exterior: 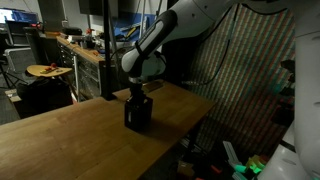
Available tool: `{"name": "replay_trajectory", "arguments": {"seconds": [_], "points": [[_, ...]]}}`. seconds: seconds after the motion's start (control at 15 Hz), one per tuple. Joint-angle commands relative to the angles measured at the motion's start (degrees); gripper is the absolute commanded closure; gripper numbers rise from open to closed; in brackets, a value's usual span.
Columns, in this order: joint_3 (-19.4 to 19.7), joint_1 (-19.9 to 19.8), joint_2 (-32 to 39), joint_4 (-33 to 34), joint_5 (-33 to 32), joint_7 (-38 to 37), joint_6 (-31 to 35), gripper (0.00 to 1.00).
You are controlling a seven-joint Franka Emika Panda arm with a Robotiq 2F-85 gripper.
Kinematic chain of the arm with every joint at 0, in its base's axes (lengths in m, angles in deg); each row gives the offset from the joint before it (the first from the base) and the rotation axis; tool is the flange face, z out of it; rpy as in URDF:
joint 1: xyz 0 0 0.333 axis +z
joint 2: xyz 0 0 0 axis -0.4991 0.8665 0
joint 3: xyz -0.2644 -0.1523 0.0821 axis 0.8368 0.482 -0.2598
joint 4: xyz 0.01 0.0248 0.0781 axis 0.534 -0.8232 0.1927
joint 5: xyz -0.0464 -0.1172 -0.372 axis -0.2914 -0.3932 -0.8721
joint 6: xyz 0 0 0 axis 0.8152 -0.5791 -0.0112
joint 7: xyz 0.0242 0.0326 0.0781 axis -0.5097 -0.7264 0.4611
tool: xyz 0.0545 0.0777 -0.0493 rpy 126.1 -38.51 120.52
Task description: Put the towel in the box
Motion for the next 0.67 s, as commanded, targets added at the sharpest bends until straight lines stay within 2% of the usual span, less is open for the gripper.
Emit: {"name": "replay_trajectory", "arguments": {"seconds": [0.0, 0.33, 0.6], "points": [[0.39, -0.52, -1.17, 0.45, 0.70, -0.53, -0.66, 0.31], [1.86, -0.43, -3.82, 0.52, -0.46, -1.56, -1.00, 0.09], [2.80, -0.07, -6.03, 0.25, -1.27, -2.29, -0.94, 0.00]]}}
